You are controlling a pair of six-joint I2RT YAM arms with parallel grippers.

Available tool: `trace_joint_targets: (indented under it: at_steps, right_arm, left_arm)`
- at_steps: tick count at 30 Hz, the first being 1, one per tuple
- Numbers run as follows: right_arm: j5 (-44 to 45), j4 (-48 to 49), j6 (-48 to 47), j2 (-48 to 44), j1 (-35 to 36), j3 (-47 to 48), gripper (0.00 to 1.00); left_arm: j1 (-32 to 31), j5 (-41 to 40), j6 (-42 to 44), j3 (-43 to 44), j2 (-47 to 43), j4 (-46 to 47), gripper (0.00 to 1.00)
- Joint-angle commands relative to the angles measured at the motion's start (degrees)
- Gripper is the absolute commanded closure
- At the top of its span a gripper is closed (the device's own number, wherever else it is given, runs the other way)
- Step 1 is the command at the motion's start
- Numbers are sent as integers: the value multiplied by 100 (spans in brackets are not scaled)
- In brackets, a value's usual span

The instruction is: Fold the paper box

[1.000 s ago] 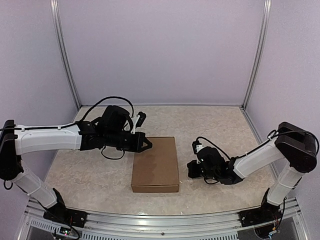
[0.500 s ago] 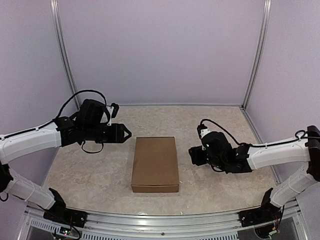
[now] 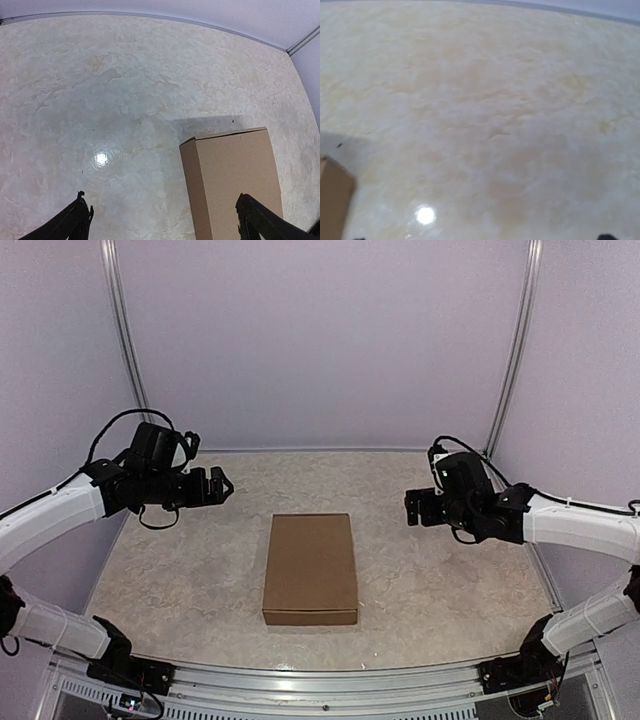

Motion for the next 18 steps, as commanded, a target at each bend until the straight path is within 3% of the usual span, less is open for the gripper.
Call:
trace_joint_targets:
  at_steps: [1,7,13,18]
  right_arm:
    - [-1086,-584,-71,-139,-852,363,0]
    - [-2712,-959,198,-89,-2408,828,0]
    - [-2513,-1590,-37,-137,-2935,1328,0]
    - [-2166,-1686,-108,-335,-2936,1160,0]
  left_arm:
    - [441,-73,297,315,-109,-472,1]
    - [1366,67,413,505,-43,-691,1]
    - [2178,-77,468,313,-212,-617,1]
    - [2245,-165,561,-10,-549,-446,1]
